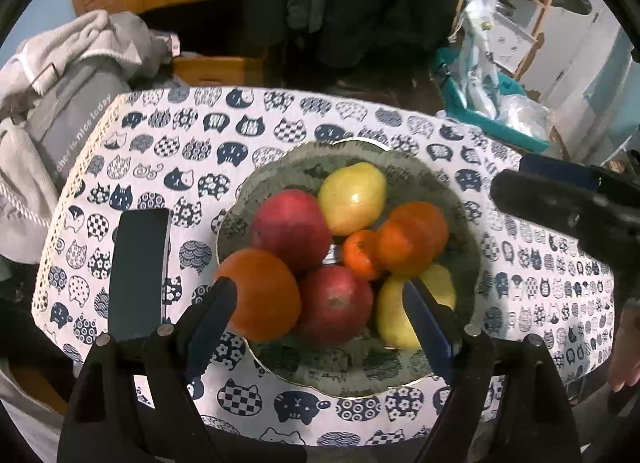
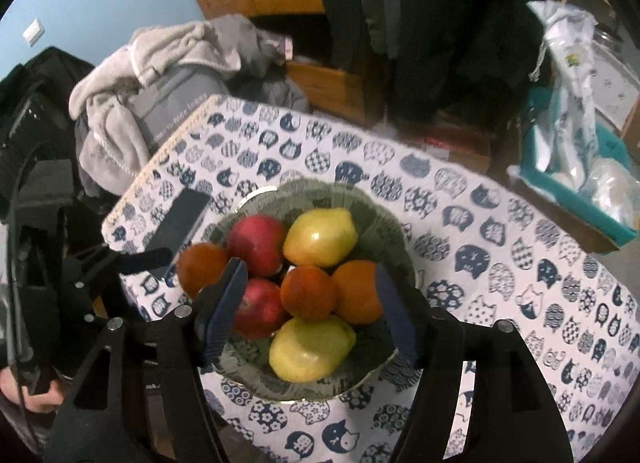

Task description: Organize fruits

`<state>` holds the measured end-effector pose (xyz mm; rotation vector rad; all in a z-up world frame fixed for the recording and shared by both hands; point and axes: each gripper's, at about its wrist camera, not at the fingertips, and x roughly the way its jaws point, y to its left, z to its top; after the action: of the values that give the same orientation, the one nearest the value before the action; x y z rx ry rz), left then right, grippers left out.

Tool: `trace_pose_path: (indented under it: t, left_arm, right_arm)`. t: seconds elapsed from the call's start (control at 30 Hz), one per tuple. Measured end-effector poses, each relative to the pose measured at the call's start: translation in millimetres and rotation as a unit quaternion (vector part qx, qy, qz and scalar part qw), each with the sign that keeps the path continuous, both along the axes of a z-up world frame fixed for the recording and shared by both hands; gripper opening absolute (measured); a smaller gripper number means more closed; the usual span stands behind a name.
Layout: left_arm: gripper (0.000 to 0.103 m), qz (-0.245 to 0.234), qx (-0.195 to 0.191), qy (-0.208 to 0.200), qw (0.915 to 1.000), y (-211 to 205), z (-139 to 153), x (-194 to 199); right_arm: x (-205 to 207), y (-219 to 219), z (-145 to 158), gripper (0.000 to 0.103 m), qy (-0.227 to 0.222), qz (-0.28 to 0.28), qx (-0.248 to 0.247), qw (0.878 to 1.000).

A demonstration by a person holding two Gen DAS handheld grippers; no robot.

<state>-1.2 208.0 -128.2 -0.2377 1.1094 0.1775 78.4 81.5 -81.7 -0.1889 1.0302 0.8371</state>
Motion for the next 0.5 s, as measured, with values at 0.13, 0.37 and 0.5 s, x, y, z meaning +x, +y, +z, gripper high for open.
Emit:
trace_pose_path:
  t: [0.13, 0.37, 0.5]
  left_arm:
    - [0.086, -0.006, 0.000, -0.011, 0.9999, -7, 11, -4]
    - [0.086, -0.010, 0.003, -0.051, 0.9987, -14, 44, -14]
    - [0.087, -0.010, 0.025, -0.080, 0.9964, -20, 69, -18]
  right_arm:
    - [-4, -13, 23, 0.072, -0.020, -0.017, 0.014, 1.000]
    - [-14, -38, 64, 0.078, -0.075, -0.042, 0.034, 0.996]
    - [-19, -51, 81, 0.079, -0.092, -0.049, 0.047, 0.993]
